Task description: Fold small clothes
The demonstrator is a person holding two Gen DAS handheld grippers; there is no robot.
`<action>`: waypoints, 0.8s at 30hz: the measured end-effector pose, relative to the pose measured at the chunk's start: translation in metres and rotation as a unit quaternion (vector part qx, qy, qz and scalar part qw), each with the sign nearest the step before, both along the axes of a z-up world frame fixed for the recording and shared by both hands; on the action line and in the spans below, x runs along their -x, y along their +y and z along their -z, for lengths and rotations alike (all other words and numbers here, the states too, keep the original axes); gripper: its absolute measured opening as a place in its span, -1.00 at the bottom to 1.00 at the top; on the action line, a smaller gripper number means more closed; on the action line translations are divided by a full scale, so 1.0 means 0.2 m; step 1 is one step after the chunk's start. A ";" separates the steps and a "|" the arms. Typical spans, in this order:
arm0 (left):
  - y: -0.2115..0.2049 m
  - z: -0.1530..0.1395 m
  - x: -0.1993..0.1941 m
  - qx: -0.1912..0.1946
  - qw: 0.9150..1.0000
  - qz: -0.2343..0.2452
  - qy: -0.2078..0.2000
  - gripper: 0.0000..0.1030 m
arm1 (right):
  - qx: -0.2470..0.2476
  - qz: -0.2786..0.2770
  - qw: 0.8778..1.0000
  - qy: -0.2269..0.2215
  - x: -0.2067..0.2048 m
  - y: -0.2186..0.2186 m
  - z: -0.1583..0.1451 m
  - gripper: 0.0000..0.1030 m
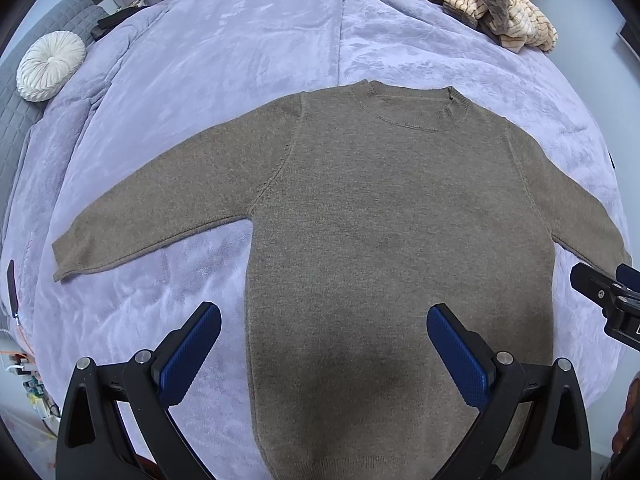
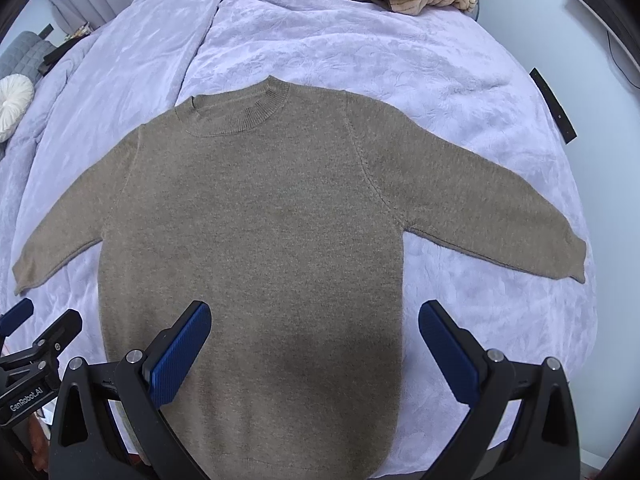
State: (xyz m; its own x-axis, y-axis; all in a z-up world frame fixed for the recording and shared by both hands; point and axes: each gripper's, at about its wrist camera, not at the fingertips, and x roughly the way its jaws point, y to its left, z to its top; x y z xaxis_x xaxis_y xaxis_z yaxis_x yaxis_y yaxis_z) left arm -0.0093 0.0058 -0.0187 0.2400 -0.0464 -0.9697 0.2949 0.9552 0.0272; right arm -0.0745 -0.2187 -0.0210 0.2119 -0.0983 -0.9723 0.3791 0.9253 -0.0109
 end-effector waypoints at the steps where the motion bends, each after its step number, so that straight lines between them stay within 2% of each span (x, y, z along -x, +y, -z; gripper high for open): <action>1: 0.00 0.01 0.00 0.002 1.000 0.000 0.000 1.00 | 0.002 -0.001 1.000 0.003 -0.01 0.00 0.00 1.00; 12: 0.07 0.08 0.00 0.019 1.000 -0.014 0.011 1.00 | -0.007 -0.003 1.000 0.020 -0.02 0.03 0.05 1.00; 24: 0.15 0.12 -0.01 0.042 0.999 -0.023 0.017 1.00 | 0.011 -0.016 0.999 0.031 -0.08 0.11 0.04 1.00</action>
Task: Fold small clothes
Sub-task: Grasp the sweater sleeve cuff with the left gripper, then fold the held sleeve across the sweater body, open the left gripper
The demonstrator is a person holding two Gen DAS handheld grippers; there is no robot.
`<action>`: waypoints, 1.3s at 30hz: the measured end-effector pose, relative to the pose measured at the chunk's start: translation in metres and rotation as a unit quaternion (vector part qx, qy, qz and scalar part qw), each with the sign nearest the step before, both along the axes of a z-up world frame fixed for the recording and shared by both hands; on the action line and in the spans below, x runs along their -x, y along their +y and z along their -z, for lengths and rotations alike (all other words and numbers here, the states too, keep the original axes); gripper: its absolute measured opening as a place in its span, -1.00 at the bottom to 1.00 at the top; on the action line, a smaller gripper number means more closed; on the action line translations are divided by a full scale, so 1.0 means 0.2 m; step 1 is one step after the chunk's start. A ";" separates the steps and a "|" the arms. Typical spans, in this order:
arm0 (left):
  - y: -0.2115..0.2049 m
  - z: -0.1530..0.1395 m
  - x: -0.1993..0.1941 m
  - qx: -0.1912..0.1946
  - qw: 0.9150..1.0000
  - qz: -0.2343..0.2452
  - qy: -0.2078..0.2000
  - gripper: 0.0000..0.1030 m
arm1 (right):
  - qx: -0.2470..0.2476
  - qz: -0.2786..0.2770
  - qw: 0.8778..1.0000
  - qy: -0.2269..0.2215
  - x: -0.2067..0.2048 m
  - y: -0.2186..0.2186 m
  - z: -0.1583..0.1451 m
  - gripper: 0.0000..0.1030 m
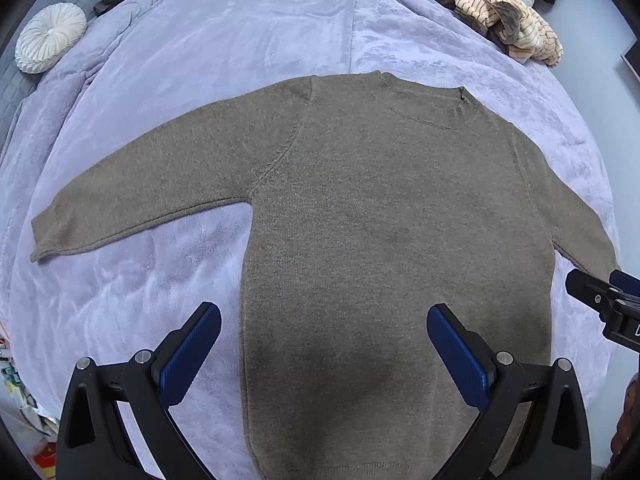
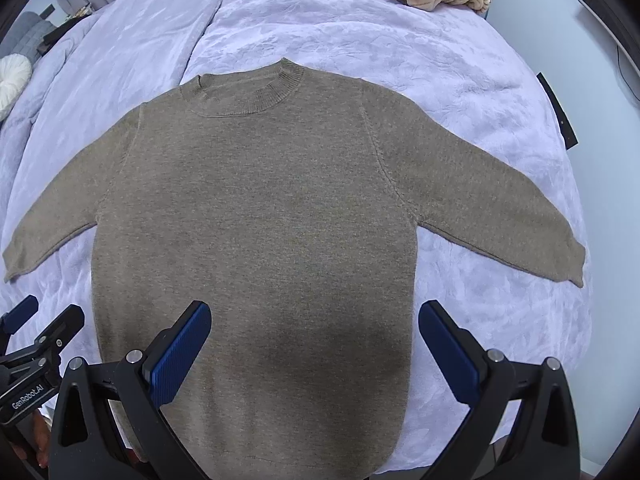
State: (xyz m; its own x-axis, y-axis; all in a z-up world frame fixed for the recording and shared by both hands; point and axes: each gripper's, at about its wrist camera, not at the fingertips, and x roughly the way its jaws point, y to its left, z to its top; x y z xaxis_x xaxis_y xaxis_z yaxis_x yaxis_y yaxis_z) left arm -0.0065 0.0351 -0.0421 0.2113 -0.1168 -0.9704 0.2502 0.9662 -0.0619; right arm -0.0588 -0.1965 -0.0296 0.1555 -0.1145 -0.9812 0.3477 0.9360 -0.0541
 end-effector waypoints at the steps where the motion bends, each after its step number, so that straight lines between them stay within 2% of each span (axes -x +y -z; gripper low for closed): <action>1: 0.01 0.00 0.00 0.002 1.000 -0.002 0.001 1.00 | 0.001 -0.002 1.000 -0.001 0.00 0.01 0.00 1.00; 8: 0.12 0.09 -0.05 0.025 0.999 -0.030 0.013 1.00 | -0.008 -0.025 1.000 -0.007 -0.04 0.12 -0.01 1.00; 12: 0.35 0.16 -0.15 0.052 0.995 -0.085 0.000 1.00 | -0.006 -0.060 0.998 0.001 -0.05 0.24 0.00 1.00; 16: 0.70 0.27 -0.28 0.064 0.984 -0.166 -0.020 1.00 | -0.006 -0.093 0.996 0.010 -0.06 0.35 0.03 1.00; 21: 1.18 0.43 -0.41 0.058 0.960 -0.272 -0.040 1.00 | -0.012 -0.121 0.992 0.026 -0.08 0.46 0.07 1.00; 23: 1.39 0.50 -0.46 0.059 0.943 -0.324 -0.045 1.00 | -0.012 -0.132 0.991 0.032 -0.08 0.50 0.09 1.00; 24: 1.45 0.52 -0.47 0.062 0.937 -0.341 -0.046 1.00 | -0.012 -0.138 0.990 0.037 -0.08 0.52 0.10 1.00; 28: 1.70 0.61 -0.54 0.091 0.902 -0.419 -0.059 0.97 | -0.011 -0.153 0.987 0.054 -0.07 0.57 0.14 1.00; 30: 1.74 0.57 -0.54 0.084 0.892 -0.435 -0.087 0.40 | -0.011 -0.158 0.985 0.063 -0.07 0.60 0.17 1.00; 32: 1.74 0.55 -0.56 0.075 0.901 -0.418 -0.091 -0.77 | -0.014 -0.160 0.985 0.069 -0.07 0.61 0.19 1.00; 35: 1.72 0.50 -0.55 0.119 0.908 -0.387 -0.112 -0.82 | -0.022 -0.167 0.983 0.068 -0.07 0.63 0.20 1.00; 38: 1.62 0.34 -0.54 0.131 0.922 -0.329 -0.156 -0.82 | -0.027 -0.165 0.984 0.058 -0.07 0.62 0.18 1.00; 39: 1.53 0.26 -0.57 0.142 0.926 -0.306 -0.170 -0.82 | -0.030 -0.162 0.985 0.056 -0.07 0.61 0.18 1.00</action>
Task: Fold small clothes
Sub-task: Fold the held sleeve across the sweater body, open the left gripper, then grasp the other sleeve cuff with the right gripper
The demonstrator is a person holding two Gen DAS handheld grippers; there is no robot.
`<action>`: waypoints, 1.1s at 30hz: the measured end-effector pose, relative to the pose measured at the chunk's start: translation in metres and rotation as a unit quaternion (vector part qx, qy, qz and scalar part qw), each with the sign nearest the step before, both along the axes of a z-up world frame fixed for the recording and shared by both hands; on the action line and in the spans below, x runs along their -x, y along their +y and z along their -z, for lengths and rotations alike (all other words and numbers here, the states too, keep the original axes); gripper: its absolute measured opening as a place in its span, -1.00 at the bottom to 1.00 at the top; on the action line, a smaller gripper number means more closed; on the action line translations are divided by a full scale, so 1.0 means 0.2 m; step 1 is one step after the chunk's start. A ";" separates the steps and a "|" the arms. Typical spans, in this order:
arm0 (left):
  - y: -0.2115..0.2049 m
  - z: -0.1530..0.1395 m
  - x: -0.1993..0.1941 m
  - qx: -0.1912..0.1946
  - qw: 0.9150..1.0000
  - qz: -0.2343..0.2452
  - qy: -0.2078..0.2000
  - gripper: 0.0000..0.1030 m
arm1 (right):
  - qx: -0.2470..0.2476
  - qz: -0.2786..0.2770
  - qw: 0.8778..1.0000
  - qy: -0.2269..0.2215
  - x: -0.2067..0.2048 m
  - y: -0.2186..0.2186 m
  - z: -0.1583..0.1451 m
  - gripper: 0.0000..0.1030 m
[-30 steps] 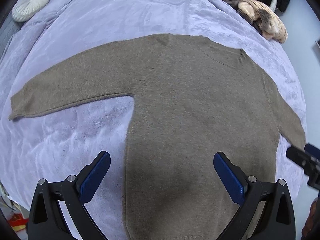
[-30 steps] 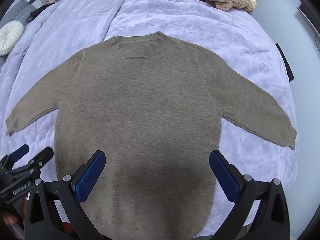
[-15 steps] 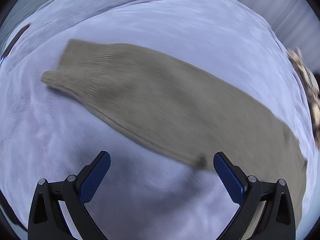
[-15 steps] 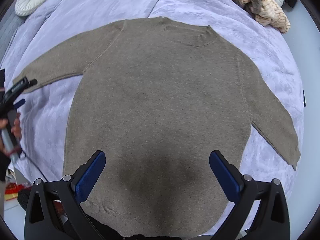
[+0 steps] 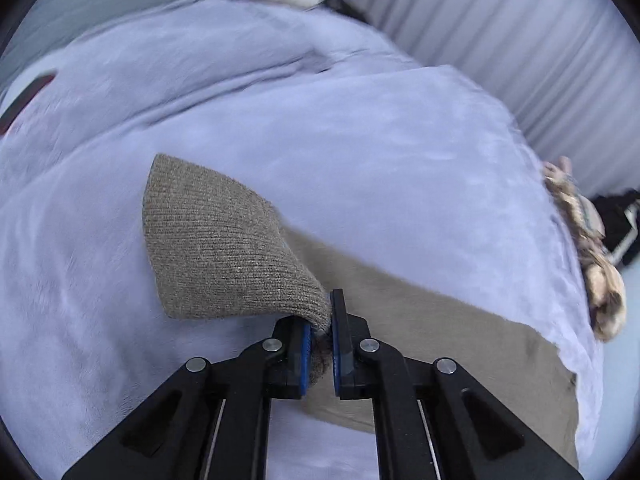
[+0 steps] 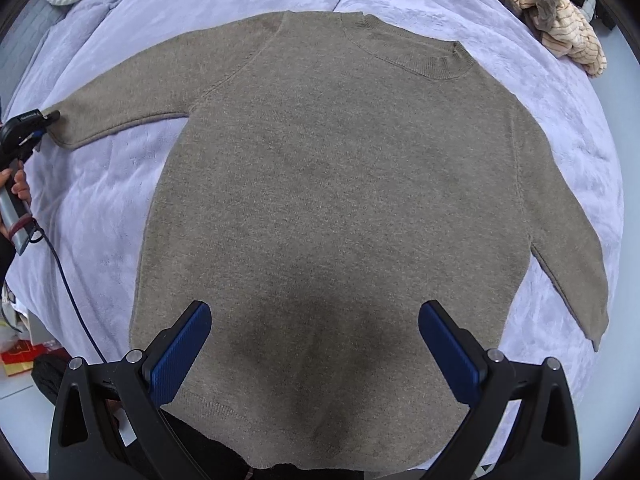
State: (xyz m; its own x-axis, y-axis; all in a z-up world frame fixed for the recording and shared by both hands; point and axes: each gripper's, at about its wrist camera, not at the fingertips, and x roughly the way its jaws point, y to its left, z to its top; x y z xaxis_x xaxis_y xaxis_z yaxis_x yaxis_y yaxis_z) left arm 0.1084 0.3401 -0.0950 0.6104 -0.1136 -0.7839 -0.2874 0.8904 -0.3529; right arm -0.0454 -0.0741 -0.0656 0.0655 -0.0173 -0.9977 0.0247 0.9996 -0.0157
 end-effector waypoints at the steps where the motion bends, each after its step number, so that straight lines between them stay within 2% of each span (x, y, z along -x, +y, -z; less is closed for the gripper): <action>1: -0.06 -0.05 -0.01 0.002 1.000 0.017 -0.015 -0.82 | -0.003 0.004 1.000 -0.002 0.00 -0.01 0.00 1.00; 5: -0.44 -0.31 -0.09 0.009 0.991 0.117 -0.069 -0.82 | -0.009 0.026 1.000 -0.011 0.03 -0.10 -0.01 1.00; 7: -0.74 -0.40 -0.10 0.005 0.979 0.186 -0.088 -0.82 | -0.015 0.045 0.999 -0.019 0.05 -0.17 -0.02 1.00; 10: -1.17 -0.45 -0.10 0.029 0.957 0.273 -0.093 -0.83 | -0.019 0.072 0.997 -0.028 0.08 -0.28 -0.04 1.00; 13: -1.64 -0.34 -0.09 0.030 0.938 0.341 -0.057 -0.83 | -0.018 0.104 0.994 -0.032 0.13 -0.42 -0.04 1.00; 15: -1.89 -0.22 -0.07 0.014 0.927 0.374 -0.021 -0.82 | -0.019 0.126 0.992 -0.027 0.17 -0.52 -0.01 1.00; 18: -2.08 -0.05 0.01 -0.032 0.918 0.395 0.023 -0.82 | -0.018 0.155 0.988 -0.012 0.23 -0.64 0.06 1.00; 19: -2.11 -0.01 0.02 -0.040 0.916 0.397 0.034 -0.68 | -0.019 0.163 0.986 -0.008 0.24 -0.68 0.08 1.00; 20: -2.12 0.02 0.04 -0.046 0.916 0.396 0.041 -0.27 | -0.021 0.170 0.985 -0.004 0.25 -0.71 0.10 1.00; 21: -2.07 0.02 0.06 -0.052 0.919 0.388 0.043 0.06 | -0.023 0.177 0.984 0.001 0.26 -0.73 0.12 1.00; 22: -2.05 0.01 0.07 -0.060 0.924 0.375 0.037 0.59 | -0.025 0.181 0.983 0.003 0.26 -0.75 0.14 1.00; 23: -2.00 0.00 0.09 -0.066 0.930 0.361 0.024 0.64 | -0.027 0.183 0.983 0.004 0.25 -0.76 0.15 1.00; 24: -1.93 -0.03 0.12 -0.066 0.931 0.358 0.009 0.64 | -0.030 0.182 0.983 0.004 0.24 -0.76 0.16 1.00; 26: -1.84 -0.08 0.12 -0.066 0.926 0.371 0.009 0.64 | -0.033 0.175 0.984 0.000 0.19 -0.75 0.17 1.00; 27: -1.79 -0.10 0.14 -0.077 0.927 0.366 0.003 0.64 | -0.035 0.169 0.985 -0.006 0.14 -0.73 0.17 1.00; 30: -1.58 -0.15 0.15 -0.121 0.940 0.319 -0.015 0.64 | -0.041 0.137 0.989 -0.030 -0.04 -0.64 0.16 1.00; 33: -1.37 -0.09 0.12 -0.147 0.954 0.260 0.011 0.64 | -0.026 0.078 0.994 -0.073 -0.30 -0.48 0.14 1.00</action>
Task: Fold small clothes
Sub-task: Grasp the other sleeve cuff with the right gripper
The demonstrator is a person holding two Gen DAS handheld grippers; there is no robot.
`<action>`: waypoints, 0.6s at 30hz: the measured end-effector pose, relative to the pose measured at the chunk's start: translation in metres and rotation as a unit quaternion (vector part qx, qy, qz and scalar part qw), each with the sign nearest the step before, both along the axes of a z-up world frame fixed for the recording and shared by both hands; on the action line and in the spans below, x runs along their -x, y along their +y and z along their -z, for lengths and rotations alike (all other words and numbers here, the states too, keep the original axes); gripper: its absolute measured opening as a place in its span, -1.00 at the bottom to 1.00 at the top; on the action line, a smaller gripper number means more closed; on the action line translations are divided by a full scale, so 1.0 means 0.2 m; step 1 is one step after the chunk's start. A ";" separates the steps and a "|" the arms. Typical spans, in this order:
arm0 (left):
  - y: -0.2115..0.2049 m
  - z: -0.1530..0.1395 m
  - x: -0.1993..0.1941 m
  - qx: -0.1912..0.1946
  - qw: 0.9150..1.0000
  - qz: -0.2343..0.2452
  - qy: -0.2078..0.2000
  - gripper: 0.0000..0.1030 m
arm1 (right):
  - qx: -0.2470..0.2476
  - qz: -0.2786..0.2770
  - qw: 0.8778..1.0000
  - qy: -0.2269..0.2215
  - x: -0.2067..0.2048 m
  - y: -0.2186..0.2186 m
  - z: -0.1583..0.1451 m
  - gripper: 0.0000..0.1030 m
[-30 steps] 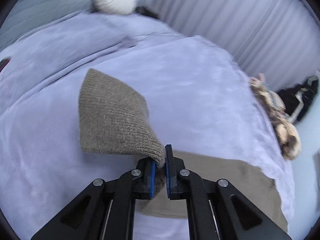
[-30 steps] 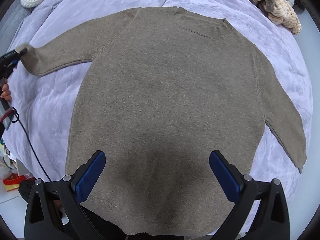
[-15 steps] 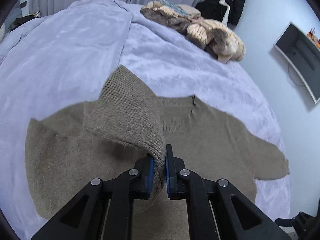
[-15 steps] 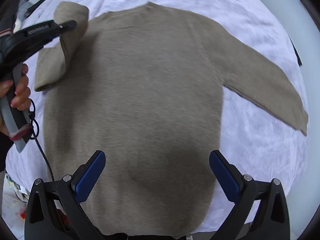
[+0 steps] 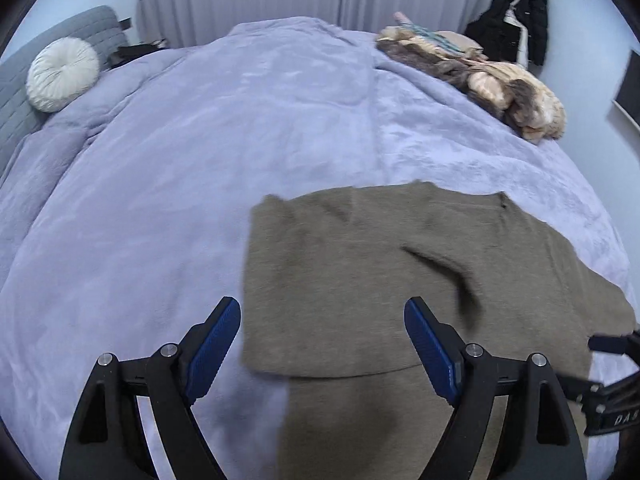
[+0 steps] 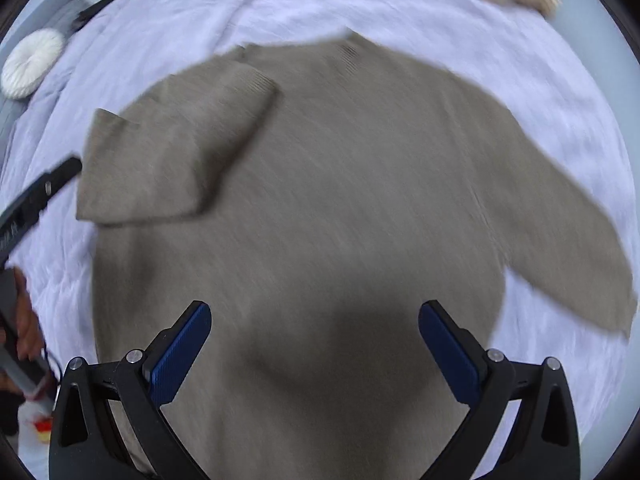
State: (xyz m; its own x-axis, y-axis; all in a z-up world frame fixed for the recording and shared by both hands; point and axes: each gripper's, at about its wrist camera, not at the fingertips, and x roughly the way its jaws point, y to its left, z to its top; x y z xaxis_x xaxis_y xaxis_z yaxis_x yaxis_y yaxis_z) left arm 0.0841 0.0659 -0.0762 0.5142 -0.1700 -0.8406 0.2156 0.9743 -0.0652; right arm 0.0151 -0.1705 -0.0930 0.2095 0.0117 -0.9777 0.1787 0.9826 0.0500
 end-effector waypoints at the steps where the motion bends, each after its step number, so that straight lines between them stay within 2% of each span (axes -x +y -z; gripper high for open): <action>1: 0.06 0.03 -0.01 -0.009 1.000 -0.017 0.011 0.64 | 0.017 -0.025 0.999 -0.019 -0.10 0.08 -0.01 1.00; 3: 0.14 0.11 -0.01 -0.026 0.998 -0.042 0.037 0.64 | 0.064 -0.068 0.995 -0.047 -0.27 0.19 0.02 1.00; 5: 0.19 0.19 0.02 -0.041 0.997 -0.052 0.051 0.64 | 0.143 -0.093 0.984 -0.061 -0.43 0.30 0.09 0.99; 6: 0.20 0.23 0.04 -0.051 0.996 -0.052 0.057 0.64 | 0.185 -0.097 0.976 -0.058 -0.50 0.33 0.14 0.83; 7: 0.20 0.27 0.05 -0.062 0.995 -0.053 0.065 0.64 | 0.197 -0.096 0.974 -0.051 -0.56 0.33 0.19 0.58; 8: 0.20 0.31 0.05 -0.069 0.993 -0.054 0.074 0.64 | 0.168 -0.092 0.981 -0.042 -0.63 0.31 0.23 -0.47; 9: 0.19 0.35 0.05 -0.074 0.993 -0.053 0.080 0.64 | 0.115 -0.079 0.990 -0.035 -0.67 0.27 0.25 -0.79; 10: 0.17 0.37 0.04 -0.077 0.992 -0.054 0.079 0.64 | 0.067 -0.053 0.995 -0.051 -0.67 0.20 0.21 -0.79; 11: 0.17 0.38 0.03 -0.079 0.992 -0.057 0.074 0.64 | 0.028 -0.031 0.995 -0.085 -0.64 0.13 0.15 -0.79; 12: 0.16 0.38 0.02 -0.082 0.992 -0.062 0.067 0.64 | -0.013 -0.007 0.991 -0.136 -0.60 0.05 0.06 -0.79; 14: 0.17 0.40 -0.01 -0.085 0.992 -0.069 0.067 0.64 | -0.029 0.022 0.984 -0.175 -0.53 -0.08 0.00 -0.78; 16: 0.17 0.41 -0.04 -0.093 0.990 -0.076 0.069 0.64 | -0.058 0.079 0.980 -0.171 -0.46 -0.25 0.05 -0.69; 17: 0.18 0.42 -0.05 -0.096 0.990 -0.075 0.075 0.64 | -0.087 0.107 0.978 -0.157 -0.44 -0.34 0.11 -0.59; 18: 0.19 0.43 -0.05 -0.098 0.989 -0.073 0.081 0.64 | -0.116 0.130 0.975 -0.135 -0.42 -0.42 0.19 -0.21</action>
